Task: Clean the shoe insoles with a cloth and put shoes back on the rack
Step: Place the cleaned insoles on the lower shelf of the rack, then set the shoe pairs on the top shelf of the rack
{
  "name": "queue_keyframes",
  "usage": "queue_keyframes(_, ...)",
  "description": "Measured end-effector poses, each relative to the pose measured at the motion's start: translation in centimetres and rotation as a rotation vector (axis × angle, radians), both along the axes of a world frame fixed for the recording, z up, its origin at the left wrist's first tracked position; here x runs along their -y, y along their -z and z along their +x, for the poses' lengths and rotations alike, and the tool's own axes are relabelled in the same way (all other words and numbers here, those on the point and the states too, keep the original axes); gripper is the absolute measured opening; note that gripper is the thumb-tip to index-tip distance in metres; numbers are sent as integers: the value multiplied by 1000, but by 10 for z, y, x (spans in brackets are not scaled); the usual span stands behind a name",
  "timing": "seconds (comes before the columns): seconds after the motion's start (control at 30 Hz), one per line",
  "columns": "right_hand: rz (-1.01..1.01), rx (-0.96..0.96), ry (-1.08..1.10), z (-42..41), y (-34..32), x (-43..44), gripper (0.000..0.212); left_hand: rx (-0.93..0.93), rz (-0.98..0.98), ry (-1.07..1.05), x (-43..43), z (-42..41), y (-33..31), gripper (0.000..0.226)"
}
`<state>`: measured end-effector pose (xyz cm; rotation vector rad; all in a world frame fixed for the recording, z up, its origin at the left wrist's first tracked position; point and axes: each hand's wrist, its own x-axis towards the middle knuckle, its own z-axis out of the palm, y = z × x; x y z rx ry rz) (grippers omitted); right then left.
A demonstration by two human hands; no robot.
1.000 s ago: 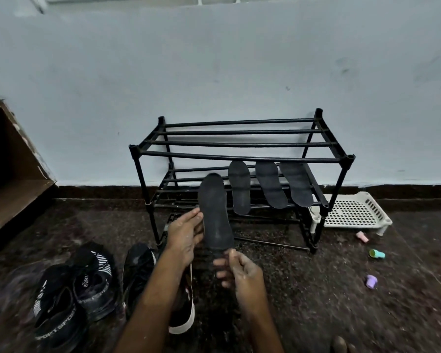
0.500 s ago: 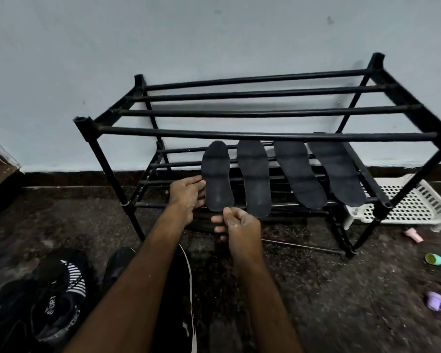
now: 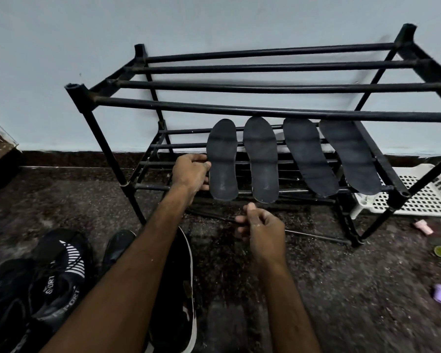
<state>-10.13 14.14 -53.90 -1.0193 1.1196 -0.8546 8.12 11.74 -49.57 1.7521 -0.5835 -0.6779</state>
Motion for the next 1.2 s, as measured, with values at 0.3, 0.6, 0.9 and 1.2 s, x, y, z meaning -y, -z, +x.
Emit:
queue_keyframes(0.3, -88, -40, 55, -8, 0, 24, 25, 88, 21, 42, 7, -1, 1, 14)
queue_keyframes(0.6, -52, -92, -87, -15, -8, 10, 30, 166, -37, -34, -21, -5, -5, 24)
queue_keyframes(0.9, -217, -230, -597, -39, 53, -125, 35, 619, 370, -143, -248, -21, 44, 11)
queue_keyframes(1.2, -644, -833, -1075, -16, 54, -194, 58, 515, 869, 327, -318, -75, 76, 41)
